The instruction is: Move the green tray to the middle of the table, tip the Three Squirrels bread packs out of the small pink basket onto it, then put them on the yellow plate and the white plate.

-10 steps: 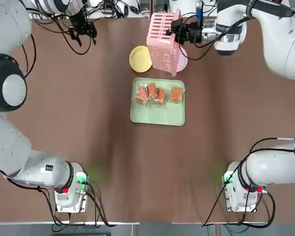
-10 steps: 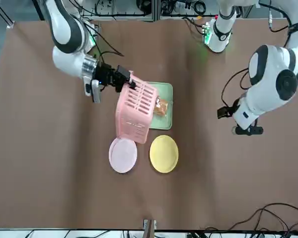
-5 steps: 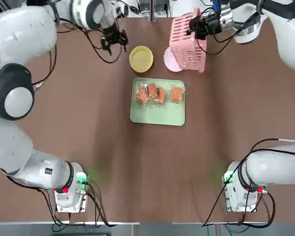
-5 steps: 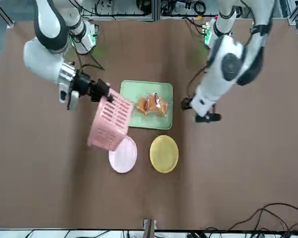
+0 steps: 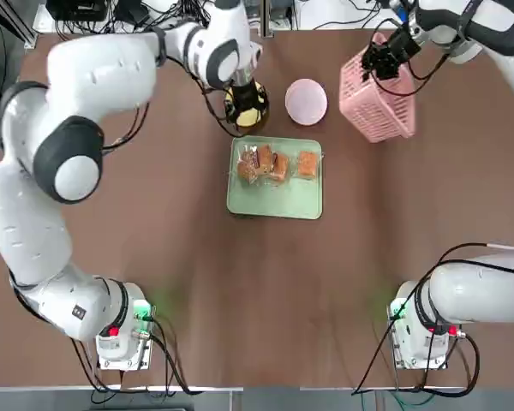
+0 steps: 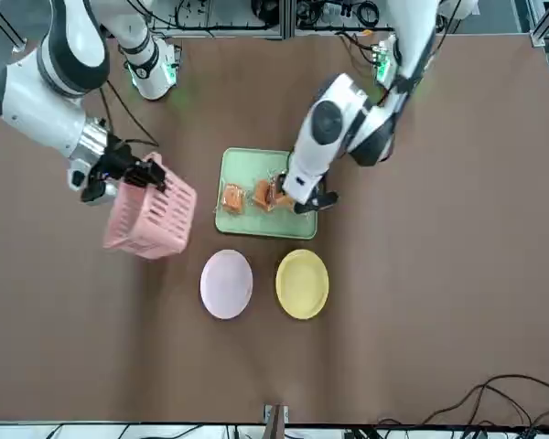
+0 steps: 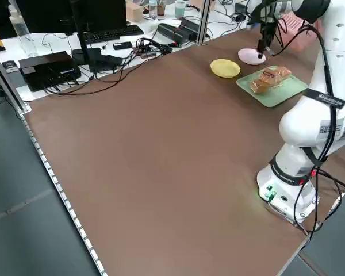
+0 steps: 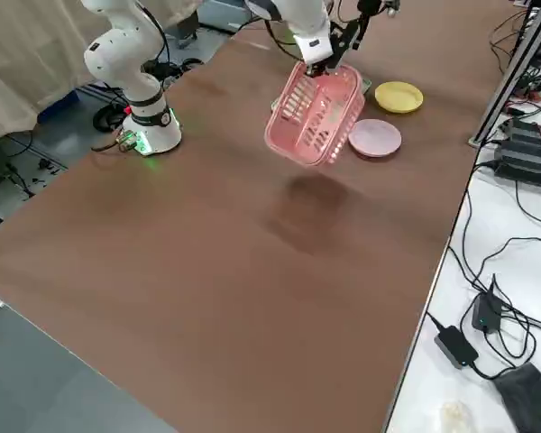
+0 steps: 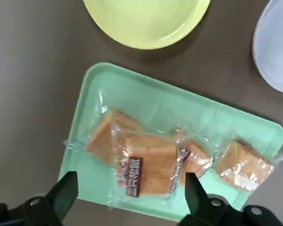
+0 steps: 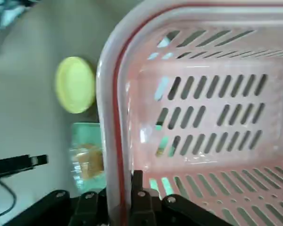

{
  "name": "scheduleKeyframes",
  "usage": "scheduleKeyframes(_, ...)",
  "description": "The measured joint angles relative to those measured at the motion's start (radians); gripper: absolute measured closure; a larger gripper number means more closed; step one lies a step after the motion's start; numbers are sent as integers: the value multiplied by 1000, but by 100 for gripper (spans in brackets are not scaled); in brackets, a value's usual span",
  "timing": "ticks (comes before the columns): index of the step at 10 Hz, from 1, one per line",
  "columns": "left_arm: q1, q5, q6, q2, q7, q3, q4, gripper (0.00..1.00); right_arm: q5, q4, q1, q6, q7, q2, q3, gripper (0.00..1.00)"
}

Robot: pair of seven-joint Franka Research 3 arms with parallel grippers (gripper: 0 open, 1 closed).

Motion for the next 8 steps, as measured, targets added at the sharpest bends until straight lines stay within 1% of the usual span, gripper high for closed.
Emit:
scheduleKeyframes(1,-26,21,1,47,-41,0,30,0,-113,-1,-2,-14,25,1,-34,93)
scheduleKeyframes(2,-48,26,3,83,-75,1,49,0,-194,-3,-5,-21,38,3,-57,93)
scheduleKeyframes(4,-68,31,50,124,-129,2,58,0,-330,-8,-5,-22,52,28,-70,93)
scheduleKeyframes(5,-70,31,52,130,-133,2,56,0,-382,-8,-2,-17,53,56,-70,93)
scheduleKeyframes(8,-85,31,52,131,-134,2,41,0,-418,-9,16,26,53,133,-68,93)
